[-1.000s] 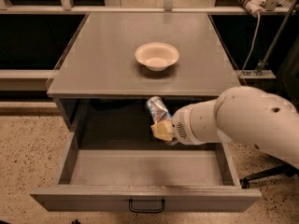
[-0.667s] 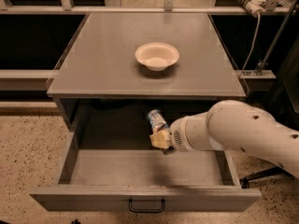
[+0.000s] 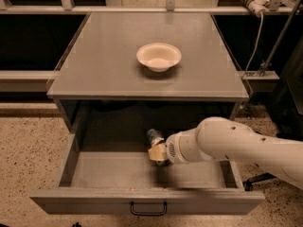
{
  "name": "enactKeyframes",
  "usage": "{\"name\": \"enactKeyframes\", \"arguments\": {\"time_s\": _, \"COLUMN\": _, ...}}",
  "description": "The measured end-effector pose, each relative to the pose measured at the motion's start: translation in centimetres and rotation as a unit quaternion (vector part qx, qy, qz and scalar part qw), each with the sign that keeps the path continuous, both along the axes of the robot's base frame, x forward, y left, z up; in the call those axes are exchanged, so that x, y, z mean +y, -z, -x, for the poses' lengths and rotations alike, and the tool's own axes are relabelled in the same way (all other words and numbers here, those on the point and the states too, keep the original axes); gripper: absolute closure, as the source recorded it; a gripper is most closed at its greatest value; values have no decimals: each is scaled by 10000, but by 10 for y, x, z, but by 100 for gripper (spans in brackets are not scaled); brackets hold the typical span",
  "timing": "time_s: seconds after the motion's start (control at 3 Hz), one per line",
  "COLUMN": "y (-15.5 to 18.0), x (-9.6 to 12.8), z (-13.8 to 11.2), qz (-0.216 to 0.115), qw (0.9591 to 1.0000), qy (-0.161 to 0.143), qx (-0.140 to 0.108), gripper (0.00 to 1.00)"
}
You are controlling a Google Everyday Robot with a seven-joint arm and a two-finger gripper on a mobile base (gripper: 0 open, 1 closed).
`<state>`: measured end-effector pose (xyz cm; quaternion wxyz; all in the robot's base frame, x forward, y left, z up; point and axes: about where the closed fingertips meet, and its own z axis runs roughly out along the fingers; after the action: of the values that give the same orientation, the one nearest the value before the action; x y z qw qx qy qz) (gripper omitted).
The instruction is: Place redbull can into top drawer
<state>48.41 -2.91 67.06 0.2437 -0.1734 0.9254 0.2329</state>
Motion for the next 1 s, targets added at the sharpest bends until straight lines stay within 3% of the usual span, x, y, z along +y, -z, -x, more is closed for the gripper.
{"name": "enactKeyframes", "arguments": {"time_s": 0.33, "y": 30, "x": 10, "z": 0, "qz": -30, "qw": 9997, "qy": 98, "qx": 237, "gripper": 81}}
{"name": "enactKeyframes", "arguments": {"time_s": 1.0, "y": 30, "x": 12, "z": 0, "qz": -41, "qw": 9996, "qy": 102, "qx": 249, "gripper": 35}}
